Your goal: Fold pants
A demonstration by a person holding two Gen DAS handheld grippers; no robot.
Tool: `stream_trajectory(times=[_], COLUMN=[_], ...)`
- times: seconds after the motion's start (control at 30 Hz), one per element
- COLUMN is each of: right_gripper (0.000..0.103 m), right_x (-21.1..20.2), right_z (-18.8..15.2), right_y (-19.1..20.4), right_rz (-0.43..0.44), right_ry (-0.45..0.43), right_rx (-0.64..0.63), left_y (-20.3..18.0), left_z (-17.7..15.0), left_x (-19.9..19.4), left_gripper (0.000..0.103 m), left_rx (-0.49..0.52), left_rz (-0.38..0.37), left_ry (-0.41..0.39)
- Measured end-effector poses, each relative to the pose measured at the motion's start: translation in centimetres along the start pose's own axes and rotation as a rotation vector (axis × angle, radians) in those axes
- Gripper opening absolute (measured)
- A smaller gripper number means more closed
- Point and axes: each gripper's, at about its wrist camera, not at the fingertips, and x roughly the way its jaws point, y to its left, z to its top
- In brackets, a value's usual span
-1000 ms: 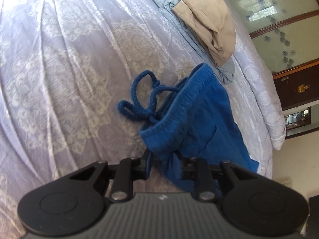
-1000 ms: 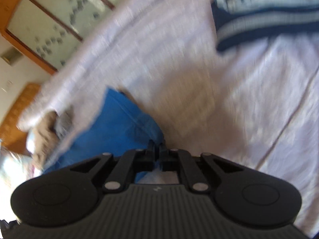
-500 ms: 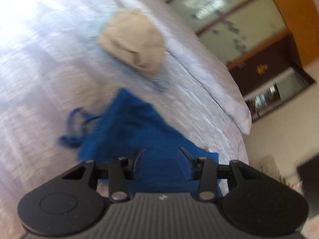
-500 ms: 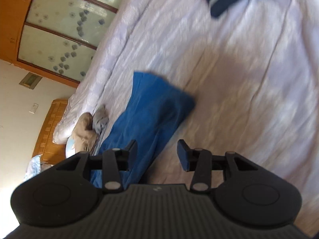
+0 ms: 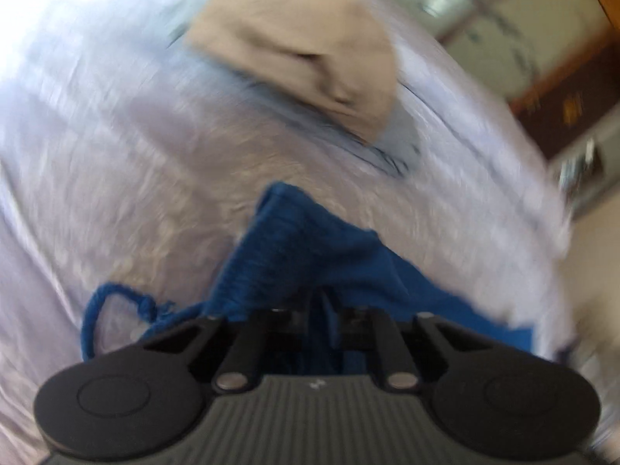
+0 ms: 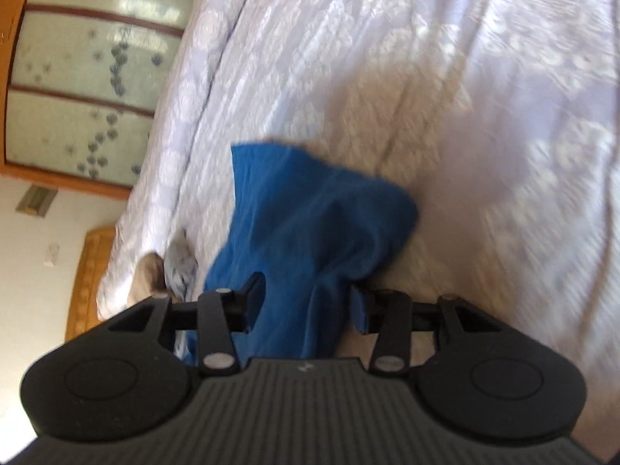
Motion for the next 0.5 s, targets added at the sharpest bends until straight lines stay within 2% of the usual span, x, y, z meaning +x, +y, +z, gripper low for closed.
stream_trajectory(times=[0.03,0.13,0.2,0.23,0.27,0.3,0.33,0.4,0.43,0.5], right_gripper=[0.047,0.048,0.047,0.042,0.031,0.014,0.014,0.014,0.014,0.014], right_x=[0.3,1.1,1.7,1.8,1.9,2.3,2.7,1.9,1.4,0.3], right_z=[0.2,0.4,0.4,0.3,0.4,0.4,0.5,0.3,0.0,-0.5], right_y=[0.1,0.7,1.1,1.3,1.5,1.5,1.2,1.2,1.8,3.4], right_rz=[0.001,0.005,0.004,-0.001,-0.005,-0.016,-0.024,0.004,0.012,0.022], right_ry=[-0.008,-0.028,-0.040,-0.043,-0.042,-0.021,-0.003,-0.013,-0.029,-0.053], right_rx=[-0.002,-0.048,-0.084,-0.108,-0.133,-0.144,-0.126,-0.115,-0.149,-0.232], left_y=[0.4,-0.3,-0.8,-0.8,-0.8,-0.9,-1.1,-1.8,-2.1,-2.4], left_z=[0.0,-0.8,-1.0,-0.9,-0.9,-0.8,-0.8,-1.0,-1.2,-1.6], left_x=[-0.1,-0.4,-0.4,-0.4,-0.5,-0.6,-0.8,-2.3,-3.3,-5.3], left_gripper=[0.007,0.006,0.006,0.006,0.006,0.006,0.006,0.014,0.019,0.020], left_rx=[-0.007,0.105,0.127,0.118,0.104,0.090,0.081,0.075,0.075,0.071], left_rz=[-0.009,0.014,0.031,0.033,0.034,0.035,0.039,0.033,0.023,-0.030], left_ry=[0.004,-0.022,-0.030,-0.028,-0.025,-0.019,-0.014,-0.034,-0.056,-0.094])
